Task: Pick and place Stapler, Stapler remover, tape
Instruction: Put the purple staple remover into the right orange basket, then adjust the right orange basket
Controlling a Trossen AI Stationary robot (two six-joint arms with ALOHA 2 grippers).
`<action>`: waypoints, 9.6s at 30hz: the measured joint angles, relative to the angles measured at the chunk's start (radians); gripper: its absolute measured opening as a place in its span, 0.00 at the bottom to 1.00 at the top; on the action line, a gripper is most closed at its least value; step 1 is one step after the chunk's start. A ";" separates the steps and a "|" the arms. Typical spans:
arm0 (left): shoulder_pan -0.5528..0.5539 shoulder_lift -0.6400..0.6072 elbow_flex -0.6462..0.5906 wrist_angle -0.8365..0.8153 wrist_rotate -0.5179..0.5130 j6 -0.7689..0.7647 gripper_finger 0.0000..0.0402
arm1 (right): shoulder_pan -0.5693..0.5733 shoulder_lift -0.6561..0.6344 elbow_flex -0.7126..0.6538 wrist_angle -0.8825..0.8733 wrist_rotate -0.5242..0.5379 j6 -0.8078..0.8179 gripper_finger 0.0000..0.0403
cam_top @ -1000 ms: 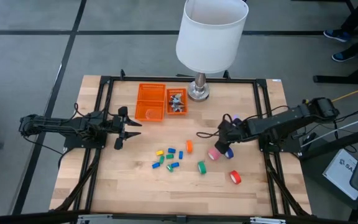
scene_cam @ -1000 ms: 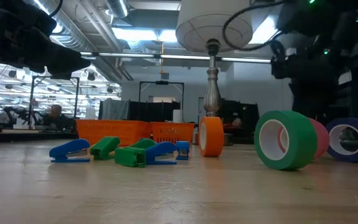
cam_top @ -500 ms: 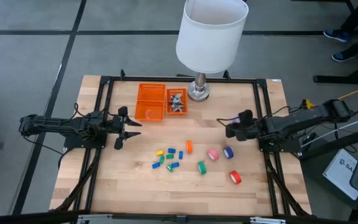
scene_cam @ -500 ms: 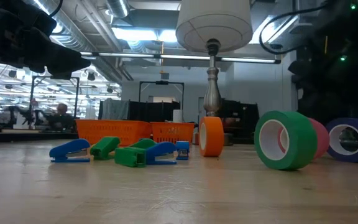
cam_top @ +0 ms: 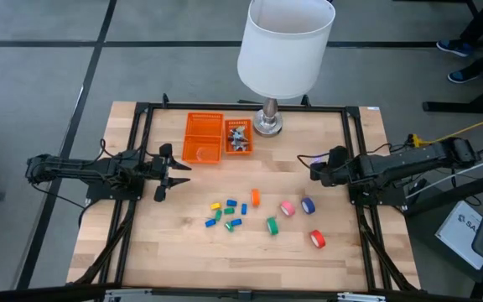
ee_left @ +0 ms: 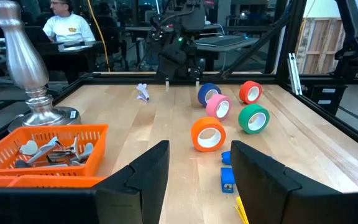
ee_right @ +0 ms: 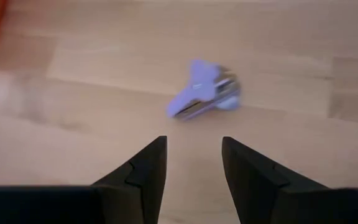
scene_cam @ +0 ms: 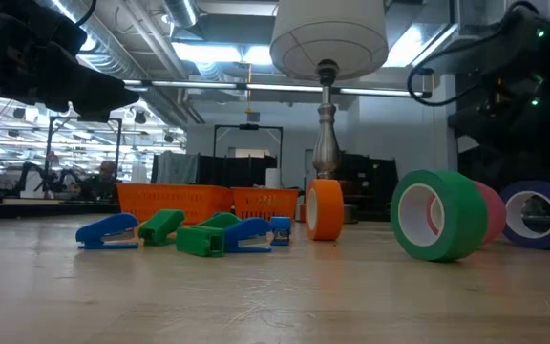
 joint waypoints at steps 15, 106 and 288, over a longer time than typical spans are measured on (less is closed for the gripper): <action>0.000 0.000 0.000 0.000 0.000 0.000 0.42 | -0.140 0.000 0.000 0.035 -0.005 -0.094 0.39; 0.000 0.000 0.000 0.000 0.000 0.000 0.42 | -0.349 0.130 0.000 0.489 -0.194 -0.588 0.03; 0.000 0.000 0.000 0.000 0.000 0.000 0.42 | -0.484 0.970 0.701 0.773 -0.576 -1.473 0.28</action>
